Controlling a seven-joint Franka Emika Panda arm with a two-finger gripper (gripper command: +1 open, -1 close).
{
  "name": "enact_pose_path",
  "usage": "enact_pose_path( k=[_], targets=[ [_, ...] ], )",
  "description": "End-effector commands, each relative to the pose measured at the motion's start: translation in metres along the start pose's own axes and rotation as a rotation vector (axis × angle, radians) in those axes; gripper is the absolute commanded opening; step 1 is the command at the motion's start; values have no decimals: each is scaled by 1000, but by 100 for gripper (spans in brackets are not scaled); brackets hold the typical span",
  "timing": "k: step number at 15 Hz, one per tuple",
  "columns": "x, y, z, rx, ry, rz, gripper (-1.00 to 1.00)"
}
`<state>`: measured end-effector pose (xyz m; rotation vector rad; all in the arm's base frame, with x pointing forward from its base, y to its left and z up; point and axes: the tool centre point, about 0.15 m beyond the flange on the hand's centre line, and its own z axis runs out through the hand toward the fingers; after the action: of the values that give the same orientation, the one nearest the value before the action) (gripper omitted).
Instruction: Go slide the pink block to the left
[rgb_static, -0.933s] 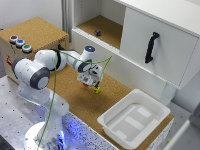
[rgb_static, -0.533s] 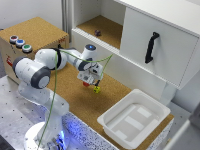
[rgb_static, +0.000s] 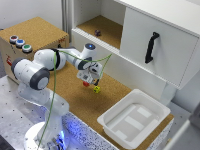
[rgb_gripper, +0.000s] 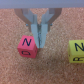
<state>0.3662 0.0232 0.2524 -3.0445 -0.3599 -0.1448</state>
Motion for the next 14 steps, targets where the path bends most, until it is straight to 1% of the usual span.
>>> enact_pose_path(
  k=[1, 3, 5, 12, 14],
  targets=[
    [28, -2, 50, -18, -94, 9, -100],
    [28, -7, 55, -15, -109, -5, -100],
    [27, -22, 57, -35, -110, -58, -100],
    [32, -73, 54, 13, -84, -121, -100],
    [35, -84, 57, 16, -85, -135, -100]
  ],
)
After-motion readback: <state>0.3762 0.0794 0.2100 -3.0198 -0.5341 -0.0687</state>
